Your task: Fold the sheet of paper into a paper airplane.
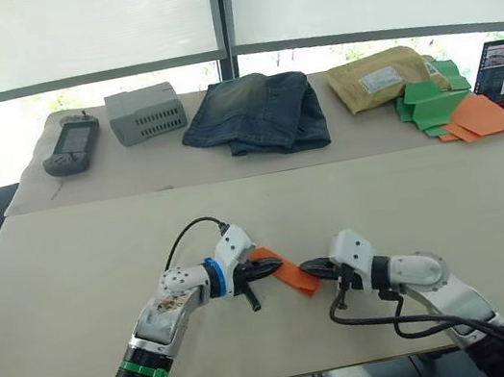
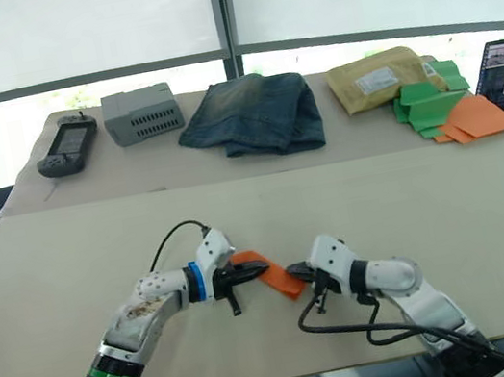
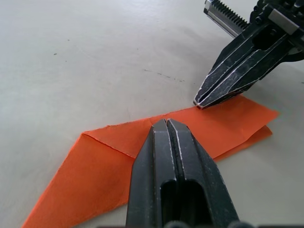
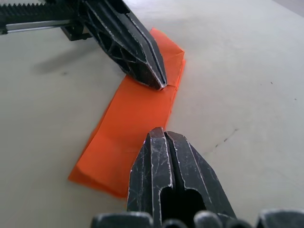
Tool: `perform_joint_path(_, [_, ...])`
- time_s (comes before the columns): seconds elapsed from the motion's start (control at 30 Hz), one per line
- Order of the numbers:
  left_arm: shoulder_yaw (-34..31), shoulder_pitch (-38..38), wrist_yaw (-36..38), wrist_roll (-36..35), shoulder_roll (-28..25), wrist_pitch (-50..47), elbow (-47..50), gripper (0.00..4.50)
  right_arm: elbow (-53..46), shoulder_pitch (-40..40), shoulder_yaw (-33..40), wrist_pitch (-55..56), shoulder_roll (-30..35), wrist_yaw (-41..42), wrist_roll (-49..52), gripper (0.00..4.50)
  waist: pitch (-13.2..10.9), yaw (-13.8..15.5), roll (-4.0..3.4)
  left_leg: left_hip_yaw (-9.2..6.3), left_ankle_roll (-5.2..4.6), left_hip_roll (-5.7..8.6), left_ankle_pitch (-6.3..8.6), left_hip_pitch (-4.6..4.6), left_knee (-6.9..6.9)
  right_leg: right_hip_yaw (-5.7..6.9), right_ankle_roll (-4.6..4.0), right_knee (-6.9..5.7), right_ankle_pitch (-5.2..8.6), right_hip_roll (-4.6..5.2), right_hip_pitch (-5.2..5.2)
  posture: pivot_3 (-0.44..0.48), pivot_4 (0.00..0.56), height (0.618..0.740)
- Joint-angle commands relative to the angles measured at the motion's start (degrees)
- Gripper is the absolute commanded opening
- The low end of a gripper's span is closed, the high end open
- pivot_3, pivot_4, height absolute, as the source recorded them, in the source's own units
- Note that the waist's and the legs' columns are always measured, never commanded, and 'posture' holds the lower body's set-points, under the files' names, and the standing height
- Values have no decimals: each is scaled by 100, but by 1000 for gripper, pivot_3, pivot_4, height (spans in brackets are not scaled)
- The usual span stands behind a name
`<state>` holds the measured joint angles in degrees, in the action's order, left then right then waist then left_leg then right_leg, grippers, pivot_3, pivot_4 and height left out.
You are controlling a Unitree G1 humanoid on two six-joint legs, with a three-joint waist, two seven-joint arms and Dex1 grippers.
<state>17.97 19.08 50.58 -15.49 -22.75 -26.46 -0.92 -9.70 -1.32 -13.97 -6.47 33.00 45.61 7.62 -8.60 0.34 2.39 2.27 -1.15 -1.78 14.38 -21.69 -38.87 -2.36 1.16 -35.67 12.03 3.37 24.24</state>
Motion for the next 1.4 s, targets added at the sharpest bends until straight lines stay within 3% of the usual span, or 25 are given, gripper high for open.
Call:
perform_joint_path(0.03, [74, -51, -55, 232, -80, -172, -339, 0, -67, 615, 71, -15, 391, 273, -25, 22, 2, 18, -1, 0, 0, 1, 0, 1, 1, 0, 0, 2, 1, 1, 1, 0, 150, 722])
perform_joint_path(0.2, [83, -37, -8, 224, -94, -168, -353, 0, -171, 698, 404, 159, 549, 384, 148, 22, 4, 17, -2, 1, 0, -5, 0, -4, 8, 5, 4, 38, -1, -1, -7, 0, 150, 722])
perform_joint_path(0.4, [69, -15, 16, 227, -90, -167, -343, 0, -726, -102, 905, 381, 269, 514, 933, 22, -2, -4, -10, 4, -1, -5, 0, -30, 4, 1, 15, 56, -8, 0, 6, 0, 150, 722])
perform_joint_path(0.6, [72, 10, -6, 227, -60, -192, -305, 0, -690, -587, 445, -348, -29, 230, 606, 22, -2, 29, -8, -2, -1, -4, 0, -33, 6, 9, 18, 55, -11, -6, 4, 0, 150, 722])
perform_joint_path(0.73, [32, 38, -49, 166, -7, -270, -175, 0, -340, -539, -40, -242, -357, 69, 190, 22, -1, 26, -10, 0, -5, -1, 2, -51, 13, 8, 14, 56, -13, -5, 18, 0, 150, 722])
perform_joint_path(1.0, [-33, 77, -58, 77, 96, -367, -95, 0, 399, -305, -483, -305, -235, 213, -305, 22, 0, 14, -9, -3, -6, 2, 2, -42, 5, 3, 18, 61, -15, 2, 7, 0, 150, 722])
perform_joint_path(1.27, [-521, 350, -35, -499, 479, -787, -101, 0, 807, -403, -571, -352, -283, 255, -350, 22, 0, 0, -8, -6, -6, -2, 2, -31, 5, 7, 18, 57, -15, -3, 1, 0, 150, 722])
perform_joint_path(1.4, [-473, 392, -165, -235, 492, -565, -287, 0, 857, -343, -597, -335, -281, 246, -379, 22, 1, -7, -7, -6, -6, -1, 2, -32, 6, 7, 19, 56, -16, -5, 1, 0, 150, 722])
